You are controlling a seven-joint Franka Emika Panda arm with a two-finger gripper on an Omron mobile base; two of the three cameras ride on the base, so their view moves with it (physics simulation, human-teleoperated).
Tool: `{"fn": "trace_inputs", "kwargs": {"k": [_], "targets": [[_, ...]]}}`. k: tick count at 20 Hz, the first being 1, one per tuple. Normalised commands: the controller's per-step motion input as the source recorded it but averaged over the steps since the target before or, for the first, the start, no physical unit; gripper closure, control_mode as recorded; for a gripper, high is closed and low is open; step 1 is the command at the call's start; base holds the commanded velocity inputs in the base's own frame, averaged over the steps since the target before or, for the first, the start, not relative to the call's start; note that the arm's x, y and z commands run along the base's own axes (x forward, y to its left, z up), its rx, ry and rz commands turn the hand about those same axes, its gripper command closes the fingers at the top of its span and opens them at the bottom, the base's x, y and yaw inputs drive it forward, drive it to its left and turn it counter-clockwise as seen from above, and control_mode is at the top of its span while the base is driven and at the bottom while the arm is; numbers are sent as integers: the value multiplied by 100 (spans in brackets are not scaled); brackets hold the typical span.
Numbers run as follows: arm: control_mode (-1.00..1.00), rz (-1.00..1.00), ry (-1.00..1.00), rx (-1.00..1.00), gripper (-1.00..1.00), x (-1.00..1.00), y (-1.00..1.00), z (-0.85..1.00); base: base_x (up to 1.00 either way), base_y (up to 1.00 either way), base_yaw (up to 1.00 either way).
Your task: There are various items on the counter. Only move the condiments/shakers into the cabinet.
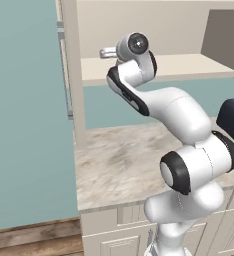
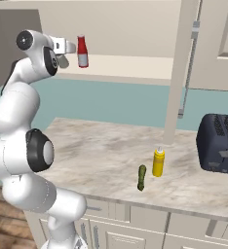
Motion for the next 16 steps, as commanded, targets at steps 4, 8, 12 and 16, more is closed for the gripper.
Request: {"fn": "trace_inputs", "kwargs": {"k": [4,8,12,16], "targets": [[-100,0,-1,-7,-100,13,0,-17,0,0,0],[-100,0,0,0,-100,18,0,-1,0,0,0],[-100,0,0,0,-100,18,0,-1,0,0,0],[-100,0,0,-1,-100,12,0,-3,0,0,0]]}}
